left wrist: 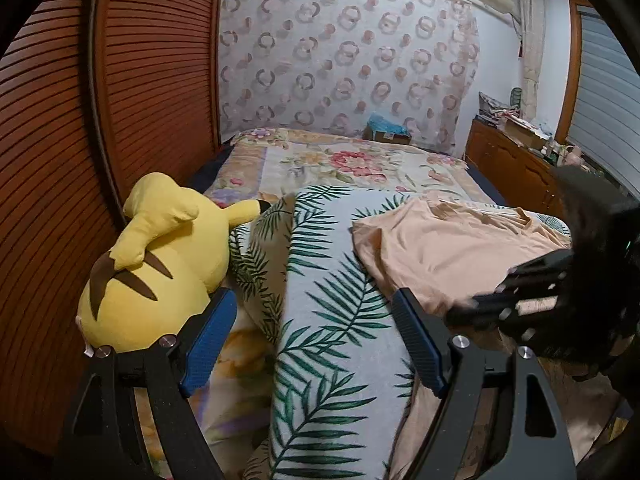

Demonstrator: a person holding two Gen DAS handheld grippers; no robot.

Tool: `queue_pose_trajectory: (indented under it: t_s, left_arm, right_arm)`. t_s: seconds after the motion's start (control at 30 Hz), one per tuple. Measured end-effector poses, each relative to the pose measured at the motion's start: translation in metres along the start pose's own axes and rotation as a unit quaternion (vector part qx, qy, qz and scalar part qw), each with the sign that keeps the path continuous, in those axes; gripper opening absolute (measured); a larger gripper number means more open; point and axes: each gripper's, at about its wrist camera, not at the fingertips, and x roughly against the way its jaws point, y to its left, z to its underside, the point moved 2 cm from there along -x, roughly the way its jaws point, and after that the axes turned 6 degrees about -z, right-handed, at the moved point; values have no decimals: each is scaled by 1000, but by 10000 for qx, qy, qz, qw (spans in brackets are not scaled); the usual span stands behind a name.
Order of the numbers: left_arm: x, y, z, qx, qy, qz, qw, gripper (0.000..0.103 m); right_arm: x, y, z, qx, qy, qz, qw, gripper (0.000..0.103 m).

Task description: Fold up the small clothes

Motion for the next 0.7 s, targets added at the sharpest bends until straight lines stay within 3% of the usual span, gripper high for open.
queue_pose_trajectory:
  t_s: [0.17, 0.37, 0.5, 0.6, 0.7]
  left_arm:
    - [-7, -15, -5, -110, 11, 150, 9998, 81]
    - [-20, -28, -9, -262, 90, 289, 9992, 81]
    - [-33, -37, -14, -389, 189, 356, 9984, 81]
    - [-46, -45, -20, -557, 268, 375, 9974, 81]
    - [-59, -52, -26, -702, 326, 454, 9960, 81]
  right_arm:
    - [33, -22, 13, -478, -546, 459, 9963, 5]
    - [39, -47, 36, -1158, -644, 1442, 9806, 5]
    - [20, -52, 39, -1422, -532, 1715, 9734, 24]
    - [15, -54, 40, -1491, -507, 1761, 9717, 44]
    - [20, -61, 41, -1554, -513, 1793, 9701, 47]
